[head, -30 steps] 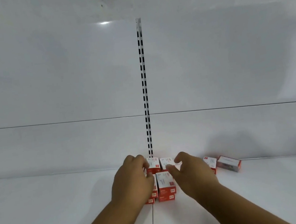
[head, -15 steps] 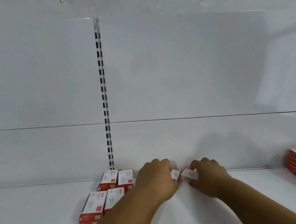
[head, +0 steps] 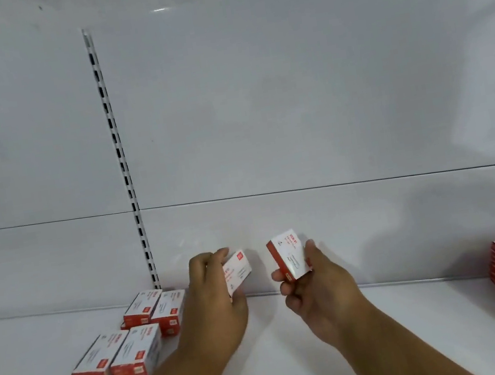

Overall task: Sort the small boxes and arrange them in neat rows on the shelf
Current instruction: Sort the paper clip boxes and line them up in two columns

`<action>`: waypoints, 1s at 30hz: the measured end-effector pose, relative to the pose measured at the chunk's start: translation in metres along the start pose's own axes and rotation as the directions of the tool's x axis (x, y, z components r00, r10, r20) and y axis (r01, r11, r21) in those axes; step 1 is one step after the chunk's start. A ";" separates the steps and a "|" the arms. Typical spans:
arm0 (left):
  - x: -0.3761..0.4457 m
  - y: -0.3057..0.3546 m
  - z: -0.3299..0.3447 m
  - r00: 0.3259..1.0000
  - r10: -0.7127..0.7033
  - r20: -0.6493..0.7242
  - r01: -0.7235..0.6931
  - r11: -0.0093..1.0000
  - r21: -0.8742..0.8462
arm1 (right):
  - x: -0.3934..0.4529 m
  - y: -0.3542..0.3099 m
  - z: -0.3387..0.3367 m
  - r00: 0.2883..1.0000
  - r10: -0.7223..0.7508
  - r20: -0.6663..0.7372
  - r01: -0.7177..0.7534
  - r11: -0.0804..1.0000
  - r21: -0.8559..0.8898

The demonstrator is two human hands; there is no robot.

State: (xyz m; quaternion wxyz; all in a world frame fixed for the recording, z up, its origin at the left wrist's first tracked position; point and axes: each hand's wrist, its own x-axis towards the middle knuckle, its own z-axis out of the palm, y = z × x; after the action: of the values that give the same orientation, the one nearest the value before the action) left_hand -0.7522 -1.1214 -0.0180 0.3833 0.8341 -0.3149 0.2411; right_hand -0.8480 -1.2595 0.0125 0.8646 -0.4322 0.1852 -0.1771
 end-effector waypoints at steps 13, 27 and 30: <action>0.015 -0.012 -0.062 0.960 -0.255 -0.113 0.173 0.862 -0.477 | -0.008 0.015 0.002 0.992 -0.128 -0.003 0.117 0.915 -0.385; 0.033 -0.109 -0.133 0.943 -0.305 0.136 0.331 0.908 -0.256 | 0.002 0.063 0.139 0.978 -0.203 0.043 0.160 0.604 -0.781; 0.040 -0.123 -0.133 0.946 -0.287 0.150 0.316 0.919 -0.236 | 0.012 0.078 0.162 0.963 -0.267 -0.039 0.119 0.552 -0.825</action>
State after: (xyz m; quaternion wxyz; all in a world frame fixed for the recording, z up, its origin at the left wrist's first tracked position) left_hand -0.6585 -0.9671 0.0267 0.5025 0.8280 -0.2322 0.0891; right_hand -0.7490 -1.1106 0.0371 0.5252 -0.7833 0.2658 -0.1999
